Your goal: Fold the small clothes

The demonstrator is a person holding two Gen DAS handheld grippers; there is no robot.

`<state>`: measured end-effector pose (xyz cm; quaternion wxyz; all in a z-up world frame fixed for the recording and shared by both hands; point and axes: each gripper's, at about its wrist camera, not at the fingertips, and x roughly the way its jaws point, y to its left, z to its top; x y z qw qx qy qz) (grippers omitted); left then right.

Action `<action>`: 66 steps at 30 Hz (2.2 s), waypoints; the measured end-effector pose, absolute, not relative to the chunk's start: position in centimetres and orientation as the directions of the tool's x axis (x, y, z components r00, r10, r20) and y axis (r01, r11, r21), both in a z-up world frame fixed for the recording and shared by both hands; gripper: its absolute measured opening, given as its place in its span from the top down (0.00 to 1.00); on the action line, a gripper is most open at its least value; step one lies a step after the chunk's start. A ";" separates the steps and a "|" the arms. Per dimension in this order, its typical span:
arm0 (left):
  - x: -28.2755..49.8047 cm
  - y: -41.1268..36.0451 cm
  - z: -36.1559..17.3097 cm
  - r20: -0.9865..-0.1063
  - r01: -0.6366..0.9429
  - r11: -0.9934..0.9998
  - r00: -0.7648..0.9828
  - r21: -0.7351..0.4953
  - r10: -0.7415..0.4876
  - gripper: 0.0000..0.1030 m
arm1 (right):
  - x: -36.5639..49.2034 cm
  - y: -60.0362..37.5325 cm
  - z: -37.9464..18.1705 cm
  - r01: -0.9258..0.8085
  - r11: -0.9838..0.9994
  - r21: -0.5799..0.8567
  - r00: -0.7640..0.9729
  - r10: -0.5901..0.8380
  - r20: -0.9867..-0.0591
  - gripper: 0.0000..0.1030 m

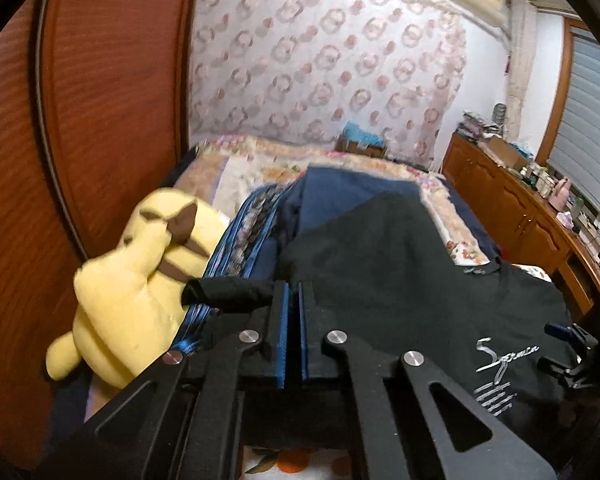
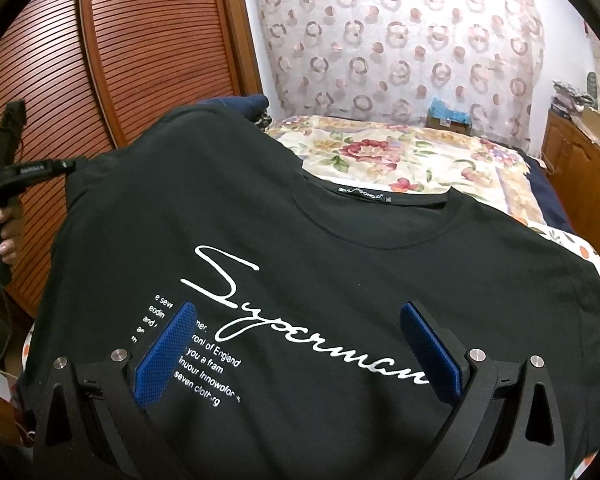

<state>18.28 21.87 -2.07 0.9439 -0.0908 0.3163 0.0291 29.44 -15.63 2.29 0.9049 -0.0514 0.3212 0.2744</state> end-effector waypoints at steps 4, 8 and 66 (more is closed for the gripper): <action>18.2 19.3 0.9 -0.552 -0.050 0.990 0.833 -0.131 -0.031 0.96 | 28.7 -15.7 2.5 -0.523 0.847 0.091 0.655 0.468 -0.593 0.01; 19.4 15.6 3.8 -0.521 0.042 0.994 0.849 -0.097 -0.087 0.96 | 27.8 -16.3 2.7 -0.510 0.854 0.098 0.678 0.470 -0.565 0.01; 12.6 10.7 -5.5 -0.601 0.090 0.993 0.790 -0.075 -0.117 0.19 | 27.6 -0.8 -4.6 -0.485 0.872 -0.073 0.686 0.327 -0.650 0.54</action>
